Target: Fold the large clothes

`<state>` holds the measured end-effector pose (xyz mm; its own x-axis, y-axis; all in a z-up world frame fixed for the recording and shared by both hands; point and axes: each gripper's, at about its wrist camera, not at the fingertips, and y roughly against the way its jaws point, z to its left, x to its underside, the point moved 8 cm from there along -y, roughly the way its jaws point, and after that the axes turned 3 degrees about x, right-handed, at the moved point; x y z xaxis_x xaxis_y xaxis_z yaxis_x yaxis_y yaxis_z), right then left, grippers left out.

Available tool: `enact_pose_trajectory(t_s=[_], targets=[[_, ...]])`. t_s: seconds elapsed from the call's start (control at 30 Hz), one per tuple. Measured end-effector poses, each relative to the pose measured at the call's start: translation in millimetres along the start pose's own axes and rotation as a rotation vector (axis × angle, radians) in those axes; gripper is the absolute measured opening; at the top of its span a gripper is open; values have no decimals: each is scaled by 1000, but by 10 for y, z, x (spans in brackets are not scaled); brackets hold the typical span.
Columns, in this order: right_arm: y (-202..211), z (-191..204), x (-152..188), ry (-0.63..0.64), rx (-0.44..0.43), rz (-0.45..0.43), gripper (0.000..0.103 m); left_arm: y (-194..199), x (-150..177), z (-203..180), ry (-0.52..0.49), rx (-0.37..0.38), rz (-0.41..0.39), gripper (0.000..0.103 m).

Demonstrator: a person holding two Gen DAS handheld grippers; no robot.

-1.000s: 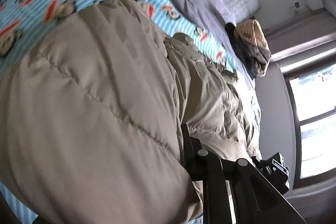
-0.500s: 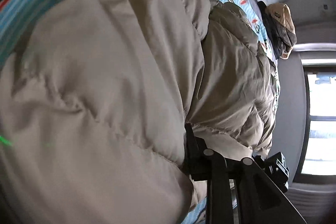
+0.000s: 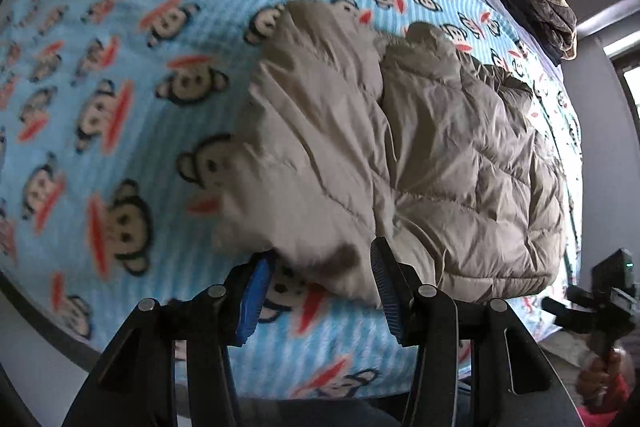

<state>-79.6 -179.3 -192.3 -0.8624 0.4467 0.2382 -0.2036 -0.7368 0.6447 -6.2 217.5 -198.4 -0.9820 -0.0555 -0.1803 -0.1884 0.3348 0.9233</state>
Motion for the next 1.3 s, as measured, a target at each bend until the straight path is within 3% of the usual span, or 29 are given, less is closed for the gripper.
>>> enact_pose_trajectory(t_s=[0.07,0.3,0.5,0.63,0.67,0.7,0.77,1.13,1.23,1.3], targets=[[22,103,108,35,-31,16,56,66,-78,-30,-7,-23,-21,51],[-224,385,-7,103,26,-8,56,158,-353,-94,-18,-80,-93,51],[-434,534,-134,121,156,-21,56,-122,-444,-82,-28,-125,-28,51],[-483,508,-134,108,183,-31,56,-244,-435,-99,-45,-120,5,51],[-499,526,-135,108,189,-34,56,-255,-433,-100,-48,-123,6,54],[-508,537,-127,109,196,-36,56,-259,-434,-103,-51,-125,7,77],[-519,557,-114,108,209,-37,56,-247,-459,-97,-56,-137,-11,102],[-671,750,-137,130,279,-62,56,-281,-574,-36,-81,-139,-11,102],[-742,803,-136,124,286,-73,61,-301,-582,4,-88,-147,-10,102],[-796,796,-136,110,294,-81,73,-321,-587,41,-91,-146,-7,102]])
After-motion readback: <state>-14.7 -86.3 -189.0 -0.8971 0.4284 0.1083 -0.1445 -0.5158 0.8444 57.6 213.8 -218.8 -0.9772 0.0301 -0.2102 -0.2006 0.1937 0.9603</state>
